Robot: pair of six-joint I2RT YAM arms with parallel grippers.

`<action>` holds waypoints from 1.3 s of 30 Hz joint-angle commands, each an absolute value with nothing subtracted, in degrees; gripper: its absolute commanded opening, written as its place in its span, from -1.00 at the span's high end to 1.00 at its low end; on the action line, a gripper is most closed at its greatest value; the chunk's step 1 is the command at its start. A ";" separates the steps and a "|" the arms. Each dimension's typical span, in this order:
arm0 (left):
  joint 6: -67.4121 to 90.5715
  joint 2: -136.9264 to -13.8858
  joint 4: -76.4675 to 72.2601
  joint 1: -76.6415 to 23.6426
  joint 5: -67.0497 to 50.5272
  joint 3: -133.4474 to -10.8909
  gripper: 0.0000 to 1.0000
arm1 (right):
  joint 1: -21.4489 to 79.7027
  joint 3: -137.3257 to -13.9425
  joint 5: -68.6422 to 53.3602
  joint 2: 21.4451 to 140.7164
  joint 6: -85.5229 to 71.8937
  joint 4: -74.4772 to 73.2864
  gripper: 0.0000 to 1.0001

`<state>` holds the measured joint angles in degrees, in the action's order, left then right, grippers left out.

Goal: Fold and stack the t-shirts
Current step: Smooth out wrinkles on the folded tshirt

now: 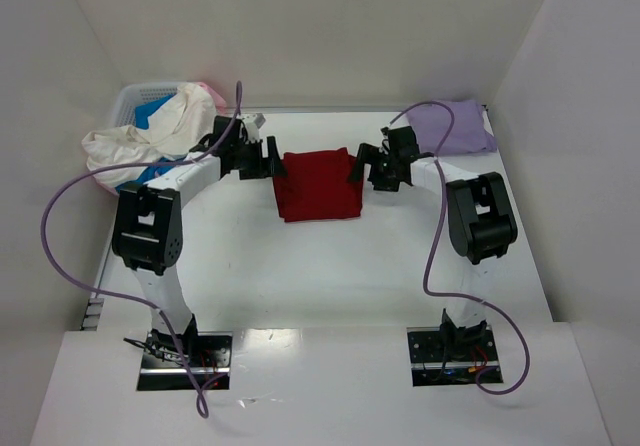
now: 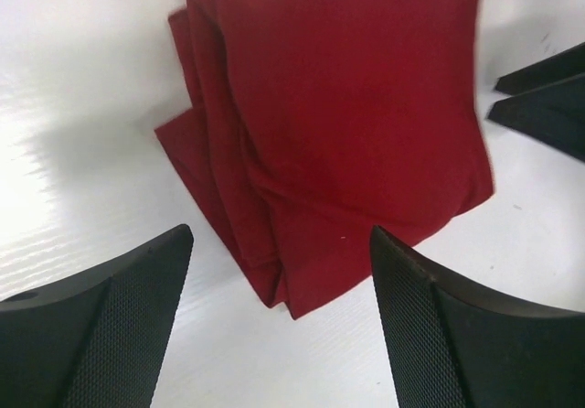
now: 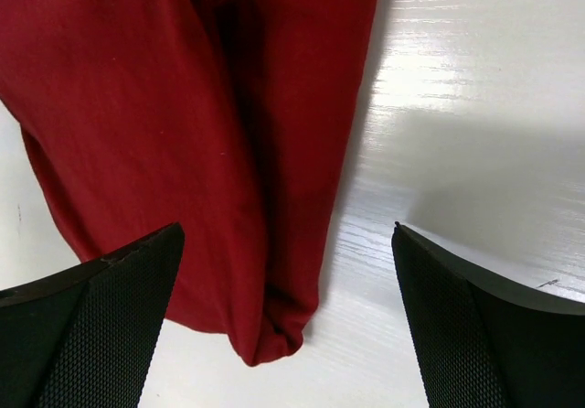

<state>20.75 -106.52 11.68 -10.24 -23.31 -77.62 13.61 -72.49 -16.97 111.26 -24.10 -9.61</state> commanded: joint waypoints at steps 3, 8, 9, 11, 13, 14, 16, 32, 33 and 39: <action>18.90 -111.88 10.81 -9.93 -28.56 -78.75 -0.52 | 13.45 -75.94 -17.41 110.92 -22.59 -7.73 -1.00; 20.13 -113.12 10.20 -10.71 -32.95 -78.49 -0.17 | 13.45 -79.70 -15.21 110.92 -22.59 -10.36 -1.00; 20.13 -113.12 10.20 -10.72 -33.48 -78.49 -0.17 | 13.45 -80.76 -14.68 110.31 -22.59 -11.24 -1.00; 19.60 -111.80 10.81 -12.22 -33.49 -76.74 -0.23 | 13.45 -83.83 -14.68 109.69 -21.88 -12.47 -1.00; 19.60 -109.88 10.81 -13.01 -33.49 -73.84 -0.25 | 13.45 -86.30 -15.20 108.90 -20.40 -12.48 -0.87; 20.38 -109.17 10.11 -13.01 -33.49 -72.78 -0.25 | 13.45 -89.09 -15.21 108.90 -20.39 -13.09 -0.75; 21.09 -107.15 9.41 -13.01 -33.49 -70.07 -0.22 | 13.45 -92.53 -17.56 109.51 -20.39 -13.80 -0.04; 30.58 -105.82 2.72 -16.87 -30.69 -66.80 1.00 | 19.85 -108.27 -38.50 129.63 -27.07 -12.74 0.76; 31.80 -105.82 2.72 -17.40 -29.72 -66.27 1.00 | 20.39 -108.98 -38.50 130.42 -27.07 -12.74 0.76; 34.19 -107.05 2.11 -18.54 -23.47 -63.82 1.00 | 23.55 -111.80 -39.02 134.56 -27.60 -13.27 0.76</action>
